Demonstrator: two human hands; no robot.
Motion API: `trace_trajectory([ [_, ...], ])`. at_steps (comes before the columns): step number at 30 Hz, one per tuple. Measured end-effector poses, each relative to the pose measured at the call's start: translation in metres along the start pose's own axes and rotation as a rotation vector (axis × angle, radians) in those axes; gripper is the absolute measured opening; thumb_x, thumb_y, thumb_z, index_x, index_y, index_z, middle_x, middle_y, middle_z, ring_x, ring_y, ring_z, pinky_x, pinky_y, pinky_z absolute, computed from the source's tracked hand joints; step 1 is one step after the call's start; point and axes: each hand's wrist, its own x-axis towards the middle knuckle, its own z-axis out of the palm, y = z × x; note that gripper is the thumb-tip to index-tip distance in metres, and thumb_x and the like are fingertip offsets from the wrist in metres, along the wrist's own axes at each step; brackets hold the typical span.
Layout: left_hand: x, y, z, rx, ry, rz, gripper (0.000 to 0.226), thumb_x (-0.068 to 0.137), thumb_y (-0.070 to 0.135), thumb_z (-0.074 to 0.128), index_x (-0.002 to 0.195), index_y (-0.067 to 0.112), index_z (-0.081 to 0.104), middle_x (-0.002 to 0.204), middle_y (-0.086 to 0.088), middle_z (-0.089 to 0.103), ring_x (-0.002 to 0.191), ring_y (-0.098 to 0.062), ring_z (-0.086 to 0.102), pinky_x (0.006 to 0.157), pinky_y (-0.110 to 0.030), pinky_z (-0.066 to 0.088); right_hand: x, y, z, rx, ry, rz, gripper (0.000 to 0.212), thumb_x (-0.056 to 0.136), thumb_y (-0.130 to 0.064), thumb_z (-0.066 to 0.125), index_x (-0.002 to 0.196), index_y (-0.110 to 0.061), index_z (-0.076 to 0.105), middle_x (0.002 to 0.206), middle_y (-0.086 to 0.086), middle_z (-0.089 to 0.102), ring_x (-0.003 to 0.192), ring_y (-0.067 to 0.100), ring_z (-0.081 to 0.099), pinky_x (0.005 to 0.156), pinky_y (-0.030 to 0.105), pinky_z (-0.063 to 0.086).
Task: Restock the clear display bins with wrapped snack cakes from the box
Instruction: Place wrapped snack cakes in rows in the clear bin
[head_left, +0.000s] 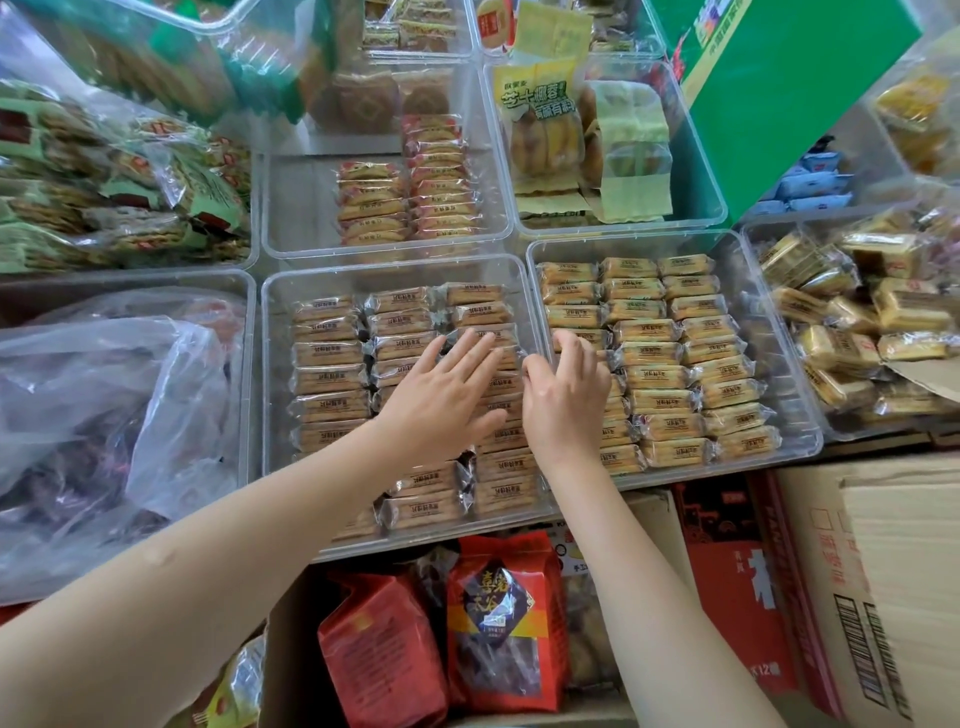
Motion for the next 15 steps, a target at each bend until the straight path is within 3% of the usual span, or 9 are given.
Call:
trace_trajectory([
  [3,0.009,-0.002,0.007,0.074,-0.051,0.006,0.08,0.101,0.065,0.018,0.162,0.017,-0.002,0.169,-0.002,-0.012,0.154,-0.018,-0.016,0.125,-0.045,-0.01,-0.001,-0.006,-0.009,-0.112,-0.113,-0.001,0.012,0.09,-0.009,0.067,0.101,-0.013,0.07,0.14,0.021,0.051,0.132,0.041,0.045,0.095,0.057,0.044],
  [5,0.01,-0.004,0.012,0.094,-0.067,0.003,0.08,0.101,0.066,0.016,0.161,0.018,-0.004,0.168,-0.001,-0.014,0.154,-0.018,-0.016,0.125,-0.046,-0.009,-0.001,-0.009,-0.014,-0.169,-0.229,-0.012,0.018,0.096,-0.013,0.058,0.11,-0.017,0.067,0.153,0.02,0.039,0.142,0.042,0.033,0.106,0.062,0.033],
  [8,0.01,-0.004,0.013,0.078,-0.068,0.001,0.079,0.101,0.066,0.016,0.161,0.019,-0.004,0.168,0.0,-0.014,0.154,-0.017,-0.016,0.125,-0.046,-0.009,0.005,-0.011,-0.017,-0.178,-0.258,0.017,0.023,0.102,-0.017,0.046,0.117,-0.02,0.064,0.159,0.018,0.029,0.147,0.042,0.022,0.112,0.062,0.023],
  [11,0.01,-0.004,0.012,0.061,-0.062,-0.006,0.079,0.101,0.066,0.017,0.162,0.019,-0.003,0.168,0.0,-0.013,0.154,-0.017,-0.016,0.125,-0.046,-0.01,0.006,-0.014,-0.01,-0.157,-0.249,0.04,0.018,0.1,-0.014,0.051,0.107,-0.014,0.068,0.152,0.02,0.04,0.143,0.042,0.032,0.109,0.061,0.03],
  [15,0.007,-0.003,0.014,0.081,-0.057,0.007,0.081,0.1,0.068,0.014,0.161,0.018,-0.007,0.167,-0.002,-0.016,0.153,-0.019,-0.019,0.124,-0.048,-0.011,0.002,-0.008,0.0,-0.054,-0.094,0.036,0.006,0.09,-0.005,0.066,0.087,-0.008,0.071,0.132,0.021,0.056,0.125,0.039,0.049,0.09,0.054,0.046],
])
